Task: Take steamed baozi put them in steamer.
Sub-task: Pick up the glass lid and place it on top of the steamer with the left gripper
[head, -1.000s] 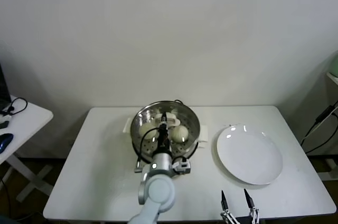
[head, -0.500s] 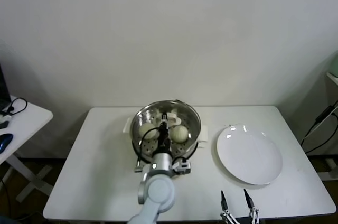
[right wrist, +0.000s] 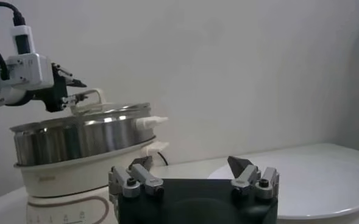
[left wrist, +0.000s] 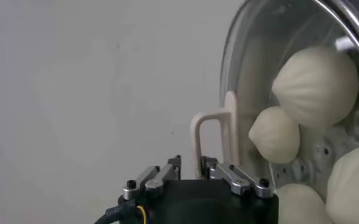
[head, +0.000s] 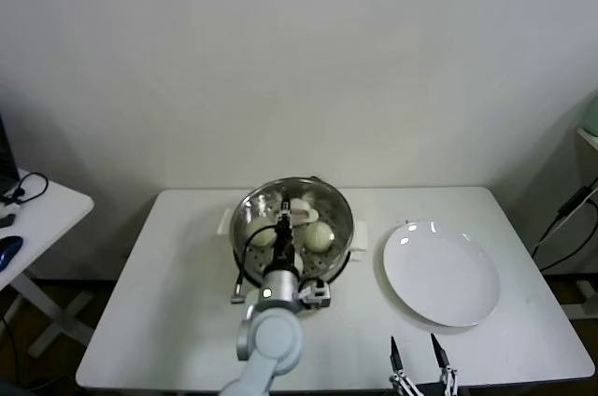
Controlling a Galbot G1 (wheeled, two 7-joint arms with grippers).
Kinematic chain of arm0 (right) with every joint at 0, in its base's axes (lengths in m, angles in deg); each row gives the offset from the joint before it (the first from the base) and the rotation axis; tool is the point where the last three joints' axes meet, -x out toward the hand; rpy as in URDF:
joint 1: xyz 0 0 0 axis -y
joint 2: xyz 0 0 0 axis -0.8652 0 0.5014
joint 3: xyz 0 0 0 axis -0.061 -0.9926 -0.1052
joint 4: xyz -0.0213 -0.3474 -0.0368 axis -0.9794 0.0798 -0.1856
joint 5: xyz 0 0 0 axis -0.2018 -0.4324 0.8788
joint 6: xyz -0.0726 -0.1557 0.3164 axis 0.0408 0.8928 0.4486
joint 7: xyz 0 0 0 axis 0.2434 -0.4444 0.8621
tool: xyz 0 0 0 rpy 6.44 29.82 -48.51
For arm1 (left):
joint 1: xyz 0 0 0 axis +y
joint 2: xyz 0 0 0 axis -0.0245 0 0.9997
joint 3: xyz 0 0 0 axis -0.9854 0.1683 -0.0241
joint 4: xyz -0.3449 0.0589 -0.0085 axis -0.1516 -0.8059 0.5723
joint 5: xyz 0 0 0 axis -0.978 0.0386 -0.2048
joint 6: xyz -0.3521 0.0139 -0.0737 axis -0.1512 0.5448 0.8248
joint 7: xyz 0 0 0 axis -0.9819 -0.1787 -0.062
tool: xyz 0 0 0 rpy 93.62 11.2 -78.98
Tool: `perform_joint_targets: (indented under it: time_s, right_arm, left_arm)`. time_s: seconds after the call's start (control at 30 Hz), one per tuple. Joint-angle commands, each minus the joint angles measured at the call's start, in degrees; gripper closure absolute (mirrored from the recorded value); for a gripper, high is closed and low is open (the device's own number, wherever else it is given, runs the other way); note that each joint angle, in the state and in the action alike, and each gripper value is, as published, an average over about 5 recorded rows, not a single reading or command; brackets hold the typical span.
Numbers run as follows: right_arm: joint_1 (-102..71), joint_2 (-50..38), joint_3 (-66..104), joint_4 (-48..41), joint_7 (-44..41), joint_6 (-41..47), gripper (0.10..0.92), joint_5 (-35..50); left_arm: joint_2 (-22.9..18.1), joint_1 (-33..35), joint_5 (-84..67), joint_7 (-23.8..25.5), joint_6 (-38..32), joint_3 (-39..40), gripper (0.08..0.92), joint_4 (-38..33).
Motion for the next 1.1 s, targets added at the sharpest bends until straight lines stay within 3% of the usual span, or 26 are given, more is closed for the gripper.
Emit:
perform_joint_targets:
  time_s: [0.03,0.17,0.27,1.1]
  right_arm:
    - [0.06,0.04,0.01,-0.12,0.15,-0.05,0.203,0.09]
    - [0.14,0.09,0.00,-0.16,0.17,-0.03,0.203,0.09]
    - [0.18,0.12,-0.01,-0.23,0.17,-0.03,0.203,0.08]
    - [0.05,0.18,0.03,-0.37,0.05,-0.34,0.203,-0.49]
  left_arm:
    - [0.61,-0.10,0.41,0.94,-0.39,-0.25,0.733,-0.40]
    - [0.85,-0.07,0.25,1.10,-0.38,-0.43,0.839,-0.37]
    - [0.99,0.02,-0.09,1.28,-0.29,-0.41,0.864,-0.34]
    - [-1.21,-0.15,-0.86,-0.81,0.48,0.09,0.864,0.83]
